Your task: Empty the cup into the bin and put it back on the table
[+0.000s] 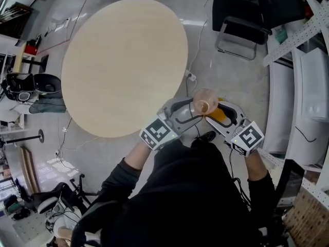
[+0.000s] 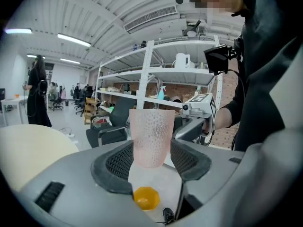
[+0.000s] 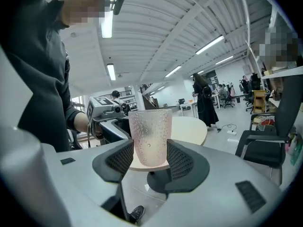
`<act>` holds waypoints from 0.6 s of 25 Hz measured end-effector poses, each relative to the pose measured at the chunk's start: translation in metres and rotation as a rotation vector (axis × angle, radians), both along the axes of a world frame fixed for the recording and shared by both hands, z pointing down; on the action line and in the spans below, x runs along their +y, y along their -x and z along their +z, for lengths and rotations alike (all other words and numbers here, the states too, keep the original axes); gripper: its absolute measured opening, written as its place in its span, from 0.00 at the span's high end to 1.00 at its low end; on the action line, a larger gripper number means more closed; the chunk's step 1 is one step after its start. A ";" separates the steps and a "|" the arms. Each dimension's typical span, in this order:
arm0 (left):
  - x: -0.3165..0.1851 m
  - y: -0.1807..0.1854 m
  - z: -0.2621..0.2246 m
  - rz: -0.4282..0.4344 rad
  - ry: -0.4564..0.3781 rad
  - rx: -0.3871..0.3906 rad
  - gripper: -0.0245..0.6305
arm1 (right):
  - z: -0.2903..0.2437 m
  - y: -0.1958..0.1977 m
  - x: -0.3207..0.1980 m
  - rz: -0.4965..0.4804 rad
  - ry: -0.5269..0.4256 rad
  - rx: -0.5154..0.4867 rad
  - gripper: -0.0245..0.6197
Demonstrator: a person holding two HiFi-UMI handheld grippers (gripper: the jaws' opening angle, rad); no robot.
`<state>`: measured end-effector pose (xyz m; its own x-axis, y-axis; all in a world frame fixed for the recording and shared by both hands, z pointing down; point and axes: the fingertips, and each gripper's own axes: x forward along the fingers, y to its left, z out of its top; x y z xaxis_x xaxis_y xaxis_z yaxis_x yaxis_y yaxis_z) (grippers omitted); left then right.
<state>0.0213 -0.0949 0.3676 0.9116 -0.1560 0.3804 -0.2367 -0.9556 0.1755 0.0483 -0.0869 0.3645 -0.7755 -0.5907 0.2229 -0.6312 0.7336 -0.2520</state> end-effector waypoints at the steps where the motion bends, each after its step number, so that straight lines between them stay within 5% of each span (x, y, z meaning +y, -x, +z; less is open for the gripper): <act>1: -0.003 0.012 0.000 -0.021 -0.003 0.000 0.57 | -0.001 0.011 -0.004 -0.020 -0.001 0.014 0.61; 15: -0.043 0.208 0.032 -0.214 -0.121 -0.190 0.57 | 0.025 0.208 -0.050 -0.218 -0.032 0.291 0.61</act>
<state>-0.1863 -0.1375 0.4001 0.7675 -0.3912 0.5078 -0.4523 -0.8919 -0.0034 -0.1599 -0.1370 0.3892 -0.7911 -0.4283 0.4368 -0.5007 0.8636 -0.0601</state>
